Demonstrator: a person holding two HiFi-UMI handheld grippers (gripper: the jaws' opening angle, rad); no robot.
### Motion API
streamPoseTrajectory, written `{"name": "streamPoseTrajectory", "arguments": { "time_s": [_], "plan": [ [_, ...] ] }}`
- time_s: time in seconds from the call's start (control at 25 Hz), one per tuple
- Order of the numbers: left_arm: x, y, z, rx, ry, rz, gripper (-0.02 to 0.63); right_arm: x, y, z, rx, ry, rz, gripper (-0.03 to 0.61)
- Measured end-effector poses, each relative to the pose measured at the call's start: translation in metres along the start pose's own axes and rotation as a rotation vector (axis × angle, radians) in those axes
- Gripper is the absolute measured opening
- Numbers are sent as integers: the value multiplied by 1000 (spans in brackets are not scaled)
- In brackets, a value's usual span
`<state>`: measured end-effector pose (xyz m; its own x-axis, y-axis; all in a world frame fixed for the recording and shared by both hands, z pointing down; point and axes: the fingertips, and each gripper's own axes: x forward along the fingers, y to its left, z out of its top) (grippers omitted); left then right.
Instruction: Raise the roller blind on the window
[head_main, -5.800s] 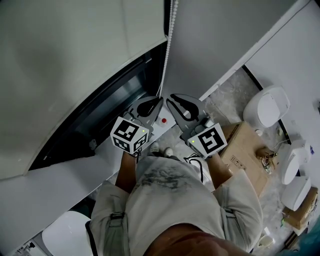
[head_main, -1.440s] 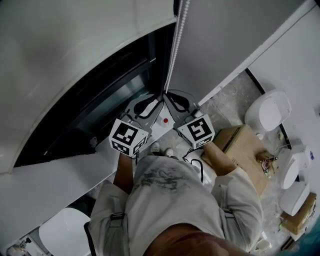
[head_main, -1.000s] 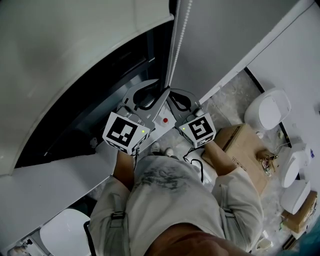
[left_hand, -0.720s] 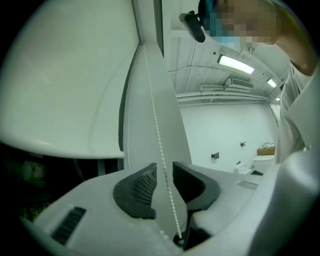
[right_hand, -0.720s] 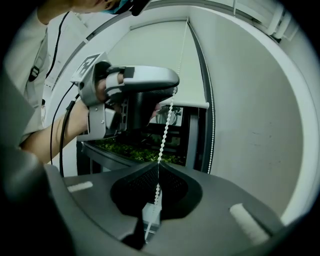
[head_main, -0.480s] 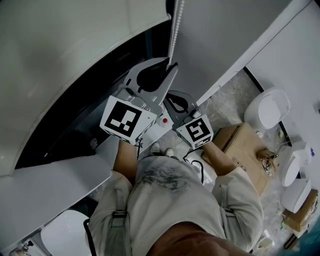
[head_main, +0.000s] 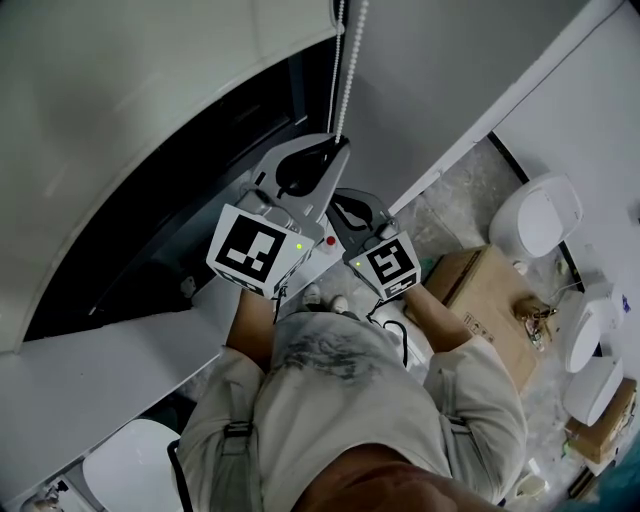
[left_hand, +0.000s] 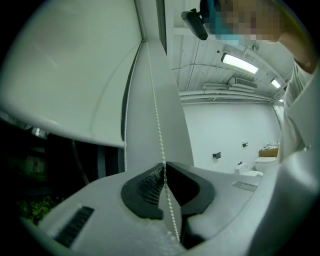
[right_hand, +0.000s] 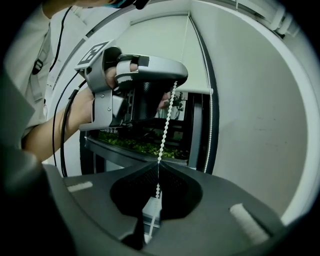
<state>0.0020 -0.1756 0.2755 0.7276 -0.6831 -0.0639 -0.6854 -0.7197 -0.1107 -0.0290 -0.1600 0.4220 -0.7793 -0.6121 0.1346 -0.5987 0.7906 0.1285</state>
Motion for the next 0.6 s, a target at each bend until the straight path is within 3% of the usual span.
{"name": "streamPoseTrajectory", "arguments": {
  "time_s": [0.6],
  "plan": [
    [-10,-4,-47,-80,68,2,23,4,14,-45,54,65,20,11]
  ]
}}
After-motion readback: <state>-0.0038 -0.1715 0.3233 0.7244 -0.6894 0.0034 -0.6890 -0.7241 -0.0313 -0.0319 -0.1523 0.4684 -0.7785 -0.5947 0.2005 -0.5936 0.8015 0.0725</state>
